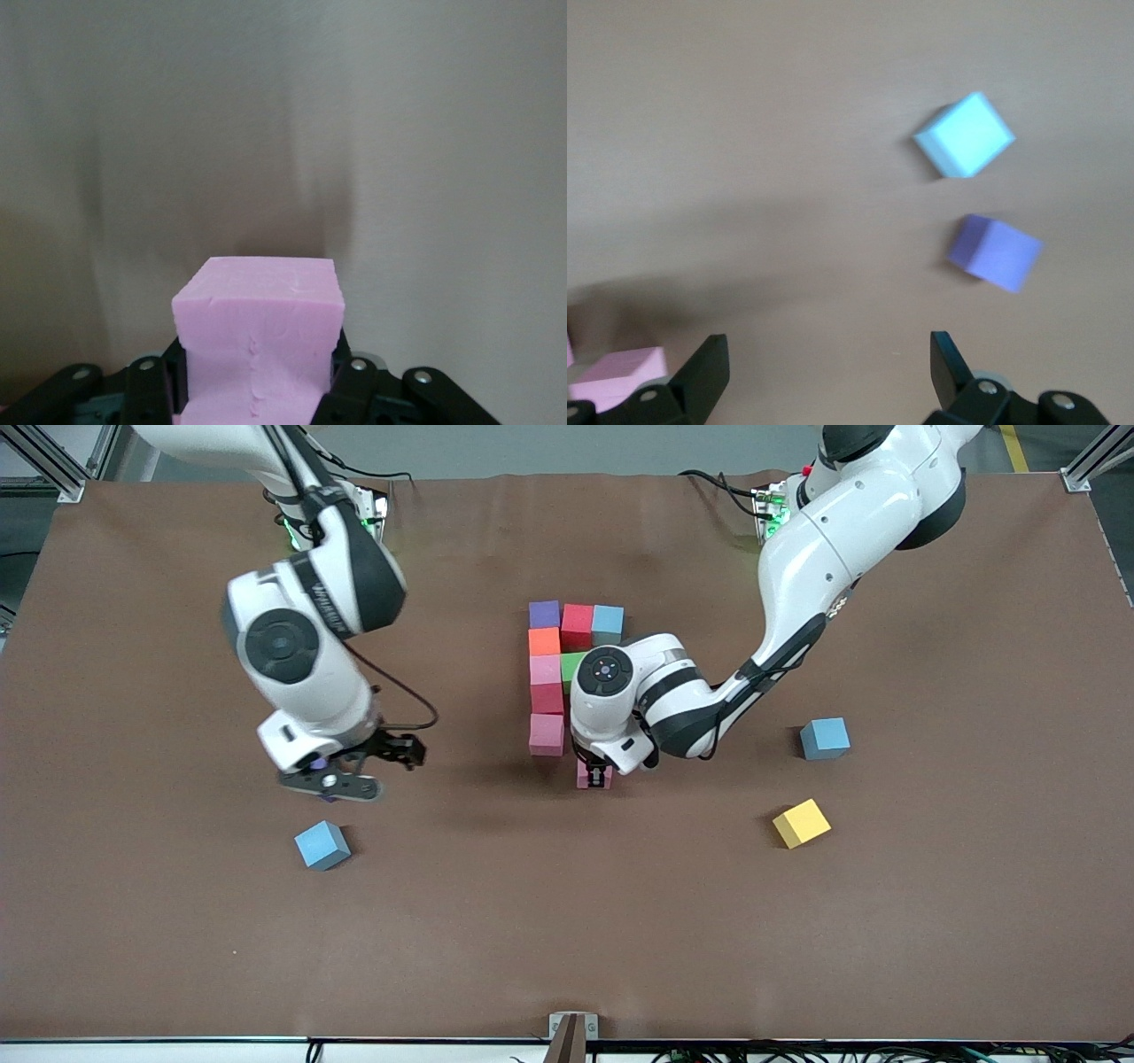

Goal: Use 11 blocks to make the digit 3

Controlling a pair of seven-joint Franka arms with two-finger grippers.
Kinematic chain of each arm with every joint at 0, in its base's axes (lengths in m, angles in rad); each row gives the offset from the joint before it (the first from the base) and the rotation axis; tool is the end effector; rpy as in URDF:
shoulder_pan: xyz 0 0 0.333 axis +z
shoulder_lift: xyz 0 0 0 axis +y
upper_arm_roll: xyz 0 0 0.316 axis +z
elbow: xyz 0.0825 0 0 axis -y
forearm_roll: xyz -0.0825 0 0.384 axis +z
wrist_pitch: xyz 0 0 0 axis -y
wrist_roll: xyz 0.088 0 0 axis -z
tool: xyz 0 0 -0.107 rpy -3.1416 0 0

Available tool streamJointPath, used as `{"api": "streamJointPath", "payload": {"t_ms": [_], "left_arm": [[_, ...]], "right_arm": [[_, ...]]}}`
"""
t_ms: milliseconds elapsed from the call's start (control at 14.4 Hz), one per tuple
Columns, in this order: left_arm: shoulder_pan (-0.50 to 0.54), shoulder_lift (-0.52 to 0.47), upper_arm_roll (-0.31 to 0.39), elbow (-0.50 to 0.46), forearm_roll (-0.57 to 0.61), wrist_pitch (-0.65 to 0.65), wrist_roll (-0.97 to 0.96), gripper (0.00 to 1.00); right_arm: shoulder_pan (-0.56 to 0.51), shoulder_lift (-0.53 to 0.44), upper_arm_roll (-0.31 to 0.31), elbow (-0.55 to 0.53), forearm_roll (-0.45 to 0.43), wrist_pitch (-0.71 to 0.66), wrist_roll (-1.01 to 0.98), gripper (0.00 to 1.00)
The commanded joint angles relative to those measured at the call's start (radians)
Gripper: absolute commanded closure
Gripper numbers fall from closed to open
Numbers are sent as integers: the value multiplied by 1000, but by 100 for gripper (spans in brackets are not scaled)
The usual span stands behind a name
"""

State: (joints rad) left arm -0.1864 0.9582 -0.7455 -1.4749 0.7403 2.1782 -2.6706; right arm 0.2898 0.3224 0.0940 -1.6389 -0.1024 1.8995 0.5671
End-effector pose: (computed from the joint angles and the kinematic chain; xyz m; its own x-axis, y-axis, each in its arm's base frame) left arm 0.5223 -0.4883 0.2044 0.0314 0.9993 -0.0225 0.9991 -0.0308 0.0285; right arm 0.6040 0.2296 0.4254 0.9883 -0.1513 -0.0166 -0.1494 -0.9849 0.0876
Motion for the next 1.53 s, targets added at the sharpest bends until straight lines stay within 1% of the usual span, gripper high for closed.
{"api": "streamJointPath", "payload": {"t_ms": [0,139,208,278,347,486,555,625,764,1041,1180,1319,1458], "left_arm": [[-25,7,20,7,-25,20,-12,78],[-28,13,20,4,-25,34,-23,78],[-28,13,20,-2,-29,34,-25,78],[-30,11,20,-4,-29,34,-26,78],[-34,11,20,-4,-30,34,-35,78],[-36,7,20,-22,-29,34,-60,78],[-36,5,20,-30,-29,34,-68,78],[-38,5,18,-36,-30,34,-77,78],[-45,5,18,-45,-29,34,-97,78],[-51,5,18,-65,-30,32,-118,78],[-57,5,18,-74,-30,32,-138,78],[-62,4,18,-81,-30,32,-149,78],[-62,4,18,-82,-30,32,-167,78]], "right_arm": [[-58,-71,19,-33,-6,-75,-65,0],[-67,-83,19,-38,-6,-91,-75,0],[-67,-103,19,-39,-5,-126,-75,0],[-66,-143,21,-55,-6,-164,-79,0],[-84,-173,20,-53,-2,-175,-135,0],[-157,-184,16,-27,59,-200,-264,0],[-225,-183,21,-18,96,-212,-314,0],[-257,-183,20,0,111,-215,-367,0],[-328,-186,16,16,110,-247,-499,0],[-469,-186,16,94,96,-355,-717,0],[-523,-186,15,126,96,-384,-748,0],[-544,-190,15,149,76,-398,-745,0],[-569,-194,16,169,76,-433,-737,0]]}}
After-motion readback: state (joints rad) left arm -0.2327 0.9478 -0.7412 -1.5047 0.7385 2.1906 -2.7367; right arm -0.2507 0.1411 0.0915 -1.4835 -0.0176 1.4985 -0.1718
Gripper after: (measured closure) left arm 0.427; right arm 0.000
